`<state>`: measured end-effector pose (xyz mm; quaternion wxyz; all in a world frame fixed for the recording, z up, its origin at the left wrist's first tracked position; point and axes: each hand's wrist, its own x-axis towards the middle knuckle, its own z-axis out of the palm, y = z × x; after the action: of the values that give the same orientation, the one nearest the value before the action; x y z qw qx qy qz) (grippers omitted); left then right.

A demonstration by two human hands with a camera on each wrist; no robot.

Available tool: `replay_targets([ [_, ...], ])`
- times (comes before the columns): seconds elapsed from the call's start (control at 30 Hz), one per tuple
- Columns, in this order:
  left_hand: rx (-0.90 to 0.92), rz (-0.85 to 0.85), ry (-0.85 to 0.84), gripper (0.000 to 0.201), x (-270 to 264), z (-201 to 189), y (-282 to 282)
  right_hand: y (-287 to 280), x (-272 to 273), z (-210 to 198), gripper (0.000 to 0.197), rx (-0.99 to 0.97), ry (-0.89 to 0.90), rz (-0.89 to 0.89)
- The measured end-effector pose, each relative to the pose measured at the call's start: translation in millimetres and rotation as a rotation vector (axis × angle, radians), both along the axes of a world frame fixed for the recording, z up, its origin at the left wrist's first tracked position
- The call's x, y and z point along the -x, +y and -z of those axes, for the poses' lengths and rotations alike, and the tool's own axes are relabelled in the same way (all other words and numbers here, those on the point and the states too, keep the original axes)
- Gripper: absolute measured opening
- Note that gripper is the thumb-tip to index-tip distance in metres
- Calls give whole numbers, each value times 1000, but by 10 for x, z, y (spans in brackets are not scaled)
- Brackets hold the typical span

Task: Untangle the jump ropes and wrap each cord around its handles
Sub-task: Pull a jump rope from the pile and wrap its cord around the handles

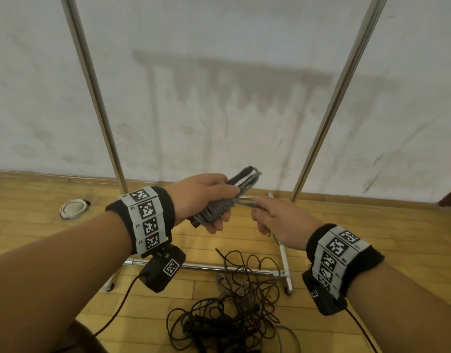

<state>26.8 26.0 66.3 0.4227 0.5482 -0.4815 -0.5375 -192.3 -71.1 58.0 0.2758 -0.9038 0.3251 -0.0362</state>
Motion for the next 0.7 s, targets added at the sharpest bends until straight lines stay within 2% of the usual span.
replay_targets([
  [0.03, -34, 73, -103, 27, 30, -15, 25, -24, 24, -5, 20, 11, 25, -5],
  [0.17, -181, 409, -693, 19, 314, 16, 100, -59, 48, -54, 14, 118, 215, -110],
  [0.23, -237, 459, -849, 21, 496, 132, 99, -12, -1, -118, 13, 175, 282, -163],
  [0.3, -283, 432, -905, 25, 605, 263, 82, 65, -64, -192, 18, 295, 331, -215],
  [0.4, -318, 301, -903, 40, 569, 373, 22, 240, -142, -269, 23, 454, 349, -271],
  [0.47, -317, 174, -826, 29, 470, 370, -26, 343, -167, -287, 25, 453, 320, -250],
  [0.57, -275, -28, -592, 5, 308, 316, -110, 368, -172, -271, 27, 399, 242, -180],
  [0.7, -140, -152, -276, 12, 173, 281, -184, 238, -152, -212, 23, 250, 72, -68],
])
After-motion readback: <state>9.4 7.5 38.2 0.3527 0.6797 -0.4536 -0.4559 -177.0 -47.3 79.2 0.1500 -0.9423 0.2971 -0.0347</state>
